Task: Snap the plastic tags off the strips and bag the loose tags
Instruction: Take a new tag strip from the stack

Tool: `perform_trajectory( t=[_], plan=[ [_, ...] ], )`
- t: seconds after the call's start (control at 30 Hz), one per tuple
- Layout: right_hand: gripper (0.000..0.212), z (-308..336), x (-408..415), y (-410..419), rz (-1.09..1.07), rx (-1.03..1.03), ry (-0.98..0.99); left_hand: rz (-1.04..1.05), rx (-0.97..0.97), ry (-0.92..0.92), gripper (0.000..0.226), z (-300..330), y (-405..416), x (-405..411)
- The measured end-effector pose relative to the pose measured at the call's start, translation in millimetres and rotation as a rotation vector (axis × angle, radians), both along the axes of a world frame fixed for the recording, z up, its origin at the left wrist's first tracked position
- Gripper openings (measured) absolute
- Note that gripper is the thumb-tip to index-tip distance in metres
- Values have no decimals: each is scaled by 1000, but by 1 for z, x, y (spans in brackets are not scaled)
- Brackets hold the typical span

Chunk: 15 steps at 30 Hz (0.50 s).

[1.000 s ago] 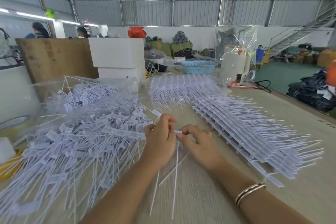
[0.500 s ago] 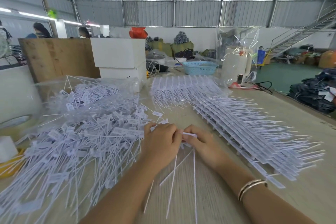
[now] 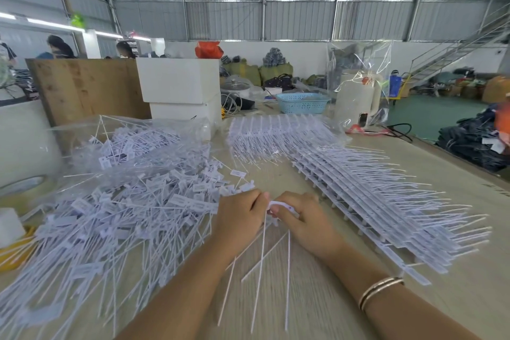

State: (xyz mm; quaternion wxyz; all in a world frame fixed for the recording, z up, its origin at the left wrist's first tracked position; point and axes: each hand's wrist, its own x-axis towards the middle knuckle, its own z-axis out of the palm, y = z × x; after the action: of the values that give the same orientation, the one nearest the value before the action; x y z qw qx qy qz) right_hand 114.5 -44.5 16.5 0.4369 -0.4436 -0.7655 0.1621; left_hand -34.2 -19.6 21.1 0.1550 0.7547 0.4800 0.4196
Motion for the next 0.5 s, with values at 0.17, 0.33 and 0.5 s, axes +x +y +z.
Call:
perform_trajectory(
  t=[0.17, 0.33, 0.5],
  plan=[
    [28, 0, -4, -4, -156, 163, -127, -36, -120, -166, 45, 1, 1, 2],
    [22, 0, -8, -6, -155, 147, -58, -63, -172, -265, 45, 3, -3, 4],
    [37, 4, -8, -9, -97, 67, 130, -85, -193, -331, 42, 5, -5, 6]
  ],
)
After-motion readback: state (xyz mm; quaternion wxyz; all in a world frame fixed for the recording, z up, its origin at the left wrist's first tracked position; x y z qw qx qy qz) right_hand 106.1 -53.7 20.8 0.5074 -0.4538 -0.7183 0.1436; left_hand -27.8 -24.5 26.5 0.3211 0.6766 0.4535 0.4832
